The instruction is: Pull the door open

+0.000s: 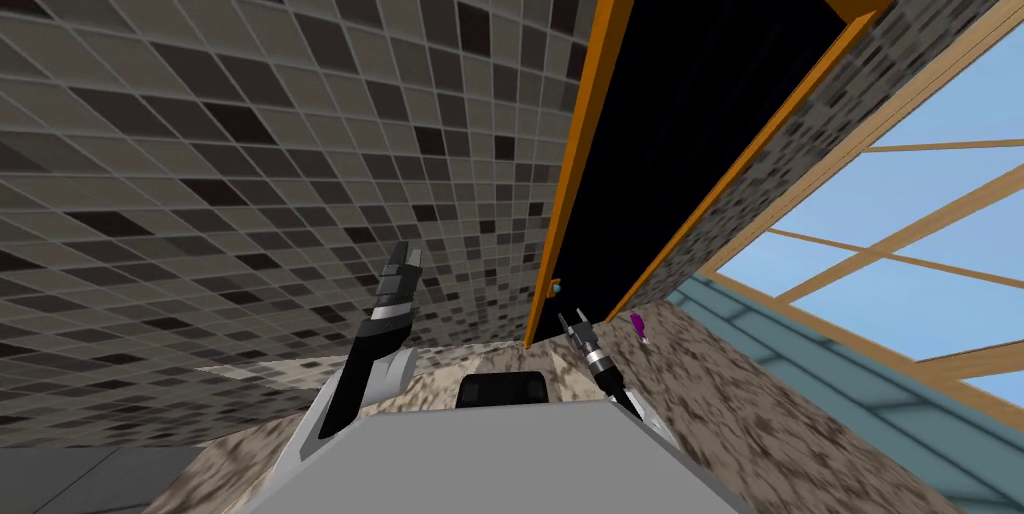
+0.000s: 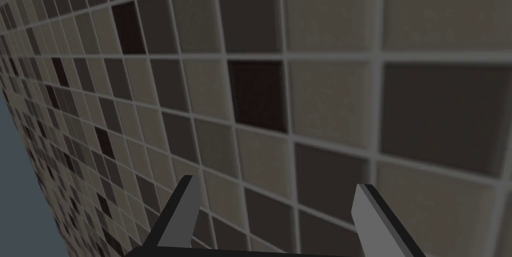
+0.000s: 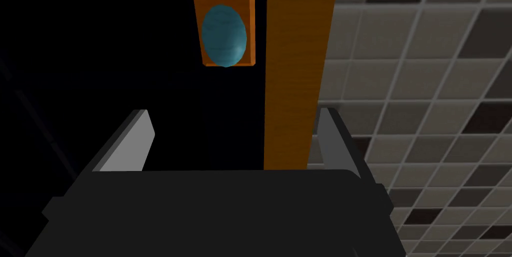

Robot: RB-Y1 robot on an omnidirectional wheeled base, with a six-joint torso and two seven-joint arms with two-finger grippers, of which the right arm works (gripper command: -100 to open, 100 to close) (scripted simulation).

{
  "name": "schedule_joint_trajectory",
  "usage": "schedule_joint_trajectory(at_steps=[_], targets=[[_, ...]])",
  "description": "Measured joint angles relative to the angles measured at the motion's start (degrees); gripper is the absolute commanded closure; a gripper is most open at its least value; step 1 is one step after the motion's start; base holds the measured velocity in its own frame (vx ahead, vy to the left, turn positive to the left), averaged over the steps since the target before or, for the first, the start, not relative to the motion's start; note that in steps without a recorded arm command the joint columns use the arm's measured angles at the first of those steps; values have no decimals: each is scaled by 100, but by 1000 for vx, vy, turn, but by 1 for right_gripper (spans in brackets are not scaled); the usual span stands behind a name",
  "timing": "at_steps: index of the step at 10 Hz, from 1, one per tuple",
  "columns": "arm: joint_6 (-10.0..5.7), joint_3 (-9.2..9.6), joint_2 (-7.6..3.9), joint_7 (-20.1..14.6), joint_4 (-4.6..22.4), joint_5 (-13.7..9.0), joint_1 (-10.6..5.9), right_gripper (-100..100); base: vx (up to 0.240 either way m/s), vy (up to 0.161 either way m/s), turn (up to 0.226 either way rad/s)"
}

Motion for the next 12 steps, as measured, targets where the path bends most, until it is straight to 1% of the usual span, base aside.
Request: schedule_joint_trajectory(at_steps=[1,2,3,4,5,6,7,8,9,10,12], targets=[[-7,-1,-5,-2,3,0,4,-100,118,45,185],[-79,-62,-36,15,167,-44,-40,-100,162,69,155],[-116,-111,-84,-5,170,-81,-6,-100,172,68,164],[-112,-166,-104,-22,117,-120,62,-100,186,46,156],[-140,-216,-117,-19,118,-156,117,-100,147,35,99],[-181,-260,-122,-1,173,-187,118,-100,125,12,182],[-296,-329,-150,32,372,-237,80,-100,147,49,190],[-359,-393,-172,45,399,-283,129,-100,154,18,115],[-371,-446,-219,19,388,-322,167,-100,37,-22,36],[-371,-452,-225,11,386,-327,167,100,-45,-13,-10],[-358,-467,-239,18,390,-334,167,100,-18,0,-12]])
